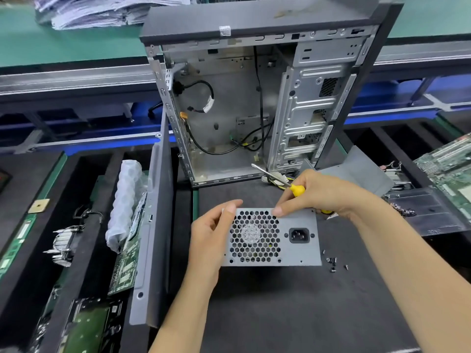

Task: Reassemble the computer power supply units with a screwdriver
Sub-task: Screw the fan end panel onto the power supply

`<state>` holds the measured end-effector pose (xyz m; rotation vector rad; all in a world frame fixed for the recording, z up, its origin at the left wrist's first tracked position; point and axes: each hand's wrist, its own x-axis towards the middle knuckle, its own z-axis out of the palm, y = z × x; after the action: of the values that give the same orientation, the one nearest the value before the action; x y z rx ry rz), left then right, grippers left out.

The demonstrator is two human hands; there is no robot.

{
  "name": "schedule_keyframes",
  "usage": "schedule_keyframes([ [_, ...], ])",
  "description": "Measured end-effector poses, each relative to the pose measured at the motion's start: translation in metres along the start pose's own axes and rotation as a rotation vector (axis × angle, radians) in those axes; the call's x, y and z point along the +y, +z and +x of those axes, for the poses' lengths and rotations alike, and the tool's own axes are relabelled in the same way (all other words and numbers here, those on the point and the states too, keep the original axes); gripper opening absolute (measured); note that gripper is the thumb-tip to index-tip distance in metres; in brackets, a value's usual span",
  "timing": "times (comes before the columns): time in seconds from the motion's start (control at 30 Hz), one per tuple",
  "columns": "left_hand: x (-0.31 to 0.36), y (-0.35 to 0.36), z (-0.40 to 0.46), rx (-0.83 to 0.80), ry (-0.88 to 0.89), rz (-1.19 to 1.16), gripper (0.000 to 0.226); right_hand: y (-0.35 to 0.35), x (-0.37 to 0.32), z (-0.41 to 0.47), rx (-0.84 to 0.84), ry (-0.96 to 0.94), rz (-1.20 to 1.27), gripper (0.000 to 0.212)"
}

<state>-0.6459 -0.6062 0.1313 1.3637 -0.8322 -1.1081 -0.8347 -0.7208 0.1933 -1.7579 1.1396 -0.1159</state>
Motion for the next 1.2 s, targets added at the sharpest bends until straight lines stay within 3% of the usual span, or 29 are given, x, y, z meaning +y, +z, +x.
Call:
schedule_keyframes([
  [0.27, -0.007, -0.006, -0.001, -0.021, 0.033, -0.036, 0.025, -0.002, -0.002, 0.007, -0.026, -0.054, -0.04, 0.033],
  [0.43, -0.015, -0.014, -0.007, -0.091, 0.002, -0.124, 0.035, 0.004, 0.008, 0.012, -0.071, -0.091, 0.01, 0.054],
  [0.77, -0.02, -0.02, -0.007, -0.152, 0.067, -0.121, 0.037, 0.008, 0.01, 0.007, -0.136, -0.139, 0.044, 0.031],
  [1.2, -0.023, -0.019, -0.01, -0.143, 0.039, -0.054, 0.037, 0.009, 0.011, 0.002, -0.091, -0.16, 0.077, 0.026],
])
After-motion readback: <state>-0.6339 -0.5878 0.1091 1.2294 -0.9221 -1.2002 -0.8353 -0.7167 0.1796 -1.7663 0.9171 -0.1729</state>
